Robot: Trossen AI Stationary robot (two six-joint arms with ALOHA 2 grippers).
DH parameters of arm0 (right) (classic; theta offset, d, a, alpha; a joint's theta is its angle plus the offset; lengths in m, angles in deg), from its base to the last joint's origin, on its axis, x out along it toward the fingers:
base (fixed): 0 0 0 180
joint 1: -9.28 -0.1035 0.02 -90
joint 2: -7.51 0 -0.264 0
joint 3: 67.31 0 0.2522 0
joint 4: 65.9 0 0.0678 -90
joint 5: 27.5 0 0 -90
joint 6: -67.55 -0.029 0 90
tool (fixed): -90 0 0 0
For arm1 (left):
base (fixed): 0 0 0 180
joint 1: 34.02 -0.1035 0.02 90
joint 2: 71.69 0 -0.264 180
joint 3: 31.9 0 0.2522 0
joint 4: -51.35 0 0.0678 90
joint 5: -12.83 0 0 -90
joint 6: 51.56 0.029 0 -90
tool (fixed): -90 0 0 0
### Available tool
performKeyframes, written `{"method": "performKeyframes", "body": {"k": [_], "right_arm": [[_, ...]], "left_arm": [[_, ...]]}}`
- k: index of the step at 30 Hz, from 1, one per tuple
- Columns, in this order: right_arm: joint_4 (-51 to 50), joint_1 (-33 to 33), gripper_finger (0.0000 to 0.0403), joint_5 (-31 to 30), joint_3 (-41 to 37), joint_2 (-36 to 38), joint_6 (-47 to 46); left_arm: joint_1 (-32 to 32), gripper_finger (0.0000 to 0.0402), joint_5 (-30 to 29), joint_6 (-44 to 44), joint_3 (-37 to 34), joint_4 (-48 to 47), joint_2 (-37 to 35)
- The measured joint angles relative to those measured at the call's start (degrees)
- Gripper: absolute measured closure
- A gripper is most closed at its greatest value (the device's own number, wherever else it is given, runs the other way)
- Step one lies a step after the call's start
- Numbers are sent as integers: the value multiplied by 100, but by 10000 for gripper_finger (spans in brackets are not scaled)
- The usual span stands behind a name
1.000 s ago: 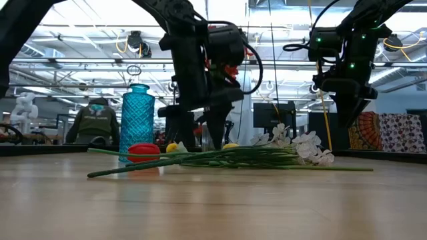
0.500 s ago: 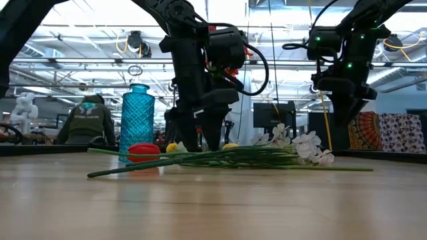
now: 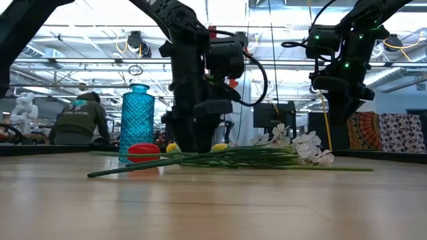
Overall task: Sort flowers into vase by color
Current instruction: Put the bottom yellow flower into the blue vase
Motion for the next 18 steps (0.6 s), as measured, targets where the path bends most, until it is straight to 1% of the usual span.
{"method": "performKeyframes", "body": {"k": [3,7,13,16,18], "right_arm": [[0,0,250,0,0,0,-55],[22,0,250,-2,0,0,-105],[22,0,250,-2,0,0,-108],[22,0,250,-2,0,0,-153],[28,0,250,-2,0,0,-153]], "left_arm": [[4,152,2,-5,0,-21,1],[4,212,57,-47,0,-24,-19],[4,308,480,-84,0,-22,-41],[16,354,523,-347,-1,-24,-74],[50,383,524,-363,-4,-26,-174]]}}
